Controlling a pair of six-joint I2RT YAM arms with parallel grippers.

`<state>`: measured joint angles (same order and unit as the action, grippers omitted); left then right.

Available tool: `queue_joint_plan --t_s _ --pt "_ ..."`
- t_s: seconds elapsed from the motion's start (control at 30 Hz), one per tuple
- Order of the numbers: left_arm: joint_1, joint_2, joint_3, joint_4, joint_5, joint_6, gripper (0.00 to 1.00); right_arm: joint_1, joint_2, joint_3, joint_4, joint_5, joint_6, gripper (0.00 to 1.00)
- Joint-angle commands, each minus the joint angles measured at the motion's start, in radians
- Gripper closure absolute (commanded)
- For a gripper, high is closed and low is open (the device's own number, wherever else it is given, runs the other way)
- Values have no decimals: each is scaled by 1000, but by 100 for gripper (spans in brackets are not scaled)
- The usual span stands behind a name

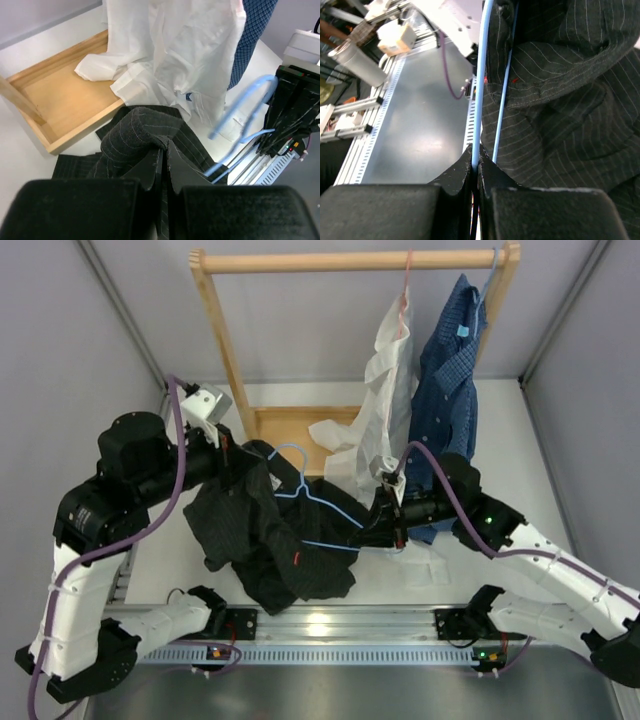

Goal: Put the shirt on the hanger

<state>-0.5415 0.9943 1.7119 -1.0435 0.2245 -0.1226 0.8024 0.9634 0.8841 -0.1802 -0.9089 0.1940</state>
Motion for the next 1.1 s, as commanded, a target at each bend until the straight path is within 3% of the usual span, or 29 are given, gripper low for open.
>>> queue_joint_plan --t_s 0.0,0.2,0.4,0.6,0.73,0.8,0.9,0.97,1.07 --pt "-26 33 69 19 -2 63 100 15 -74 -22 165 -162 -7 100" --pt "-80 27 46 39 131 130 100 12 -155 -46 113 -75 7 100" --pt "-97 -164 -158 170 364 175 99 4 -170 -88 85 284 62 100" --pt "-97 -208 -219 258 368 133 100 4 -121 -74 111 456 125 100" --pt "-97 -125 -181 258 362 152 100 4 -129 -48 163 311 87 100" --pt "-97 -97 -163 255 253 156 100 4 -132 -28 128 218 29 100" --pt "-95 -71 -158 254 64 158 100 -3 -158 -13 19 232 -37 100" --pt "-95 -80 -173 249 26 178 100 -18 -181 -25 -11 263 -39 100" --pt "-97 -103 -202 250 39 196 100 -52 -215 -43 -10 162 -44 100"
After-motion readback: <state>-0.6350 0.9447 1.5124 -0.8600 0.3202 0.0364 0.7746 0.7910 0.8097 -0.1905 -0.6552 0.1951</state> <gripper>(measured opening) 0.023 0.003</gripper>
